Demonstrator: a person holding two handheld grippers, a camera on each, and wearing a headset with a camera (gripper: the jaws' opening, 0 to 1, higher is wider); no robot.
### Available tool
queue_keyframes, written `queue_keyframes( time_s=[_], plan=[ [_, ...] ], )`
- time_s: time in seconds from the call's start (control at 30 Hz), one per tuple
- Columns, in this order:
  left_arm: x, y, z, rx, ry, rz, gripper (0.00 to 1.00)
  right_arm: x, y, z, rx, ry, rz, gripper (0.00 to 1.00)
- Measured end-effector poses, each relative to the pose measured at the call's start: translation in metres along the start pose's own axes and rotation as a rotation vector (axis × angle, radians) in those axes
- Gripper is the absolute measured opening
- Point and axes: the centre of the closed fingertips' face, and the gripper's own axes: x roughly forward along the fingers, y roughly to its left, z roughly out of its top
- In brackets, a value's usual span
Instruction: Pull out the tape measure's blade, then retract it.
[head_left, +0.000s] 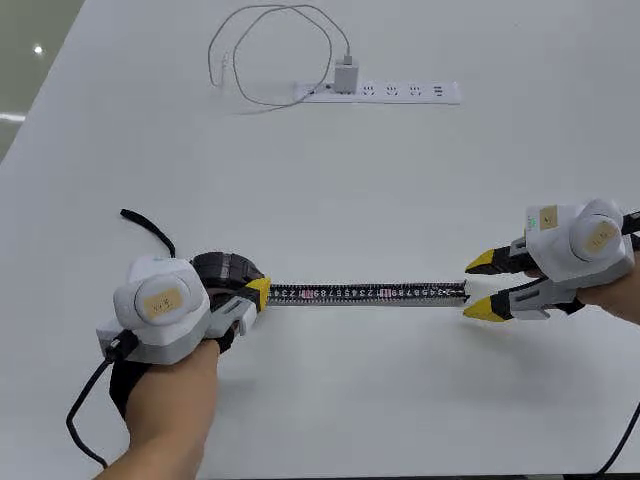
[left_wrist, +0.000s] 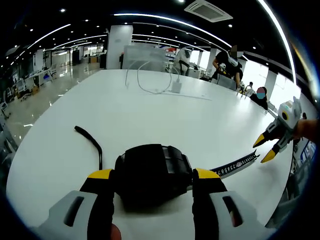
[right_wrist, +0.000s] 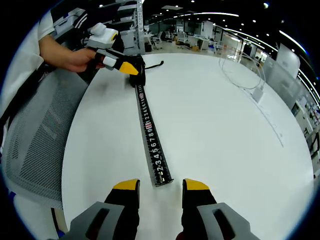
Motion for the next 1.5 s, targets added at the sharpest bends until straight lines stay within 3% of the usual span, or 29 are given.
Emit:
queue_keyframes(
  time_s=[0.97,1.5],
  plan=[
    [0.001,0.001,-0.001,-0.010,0.018,-0.005,0.59,0.015,-0.001,-0.004,-0.073,0.065,0.047,0.18],
    [0.003,0.001,-0.001,-0.029,0.027,0.000,0.60,0.016,-0.004,-0.004,-0.106,0.079,0.030,0.11]
  ],
)
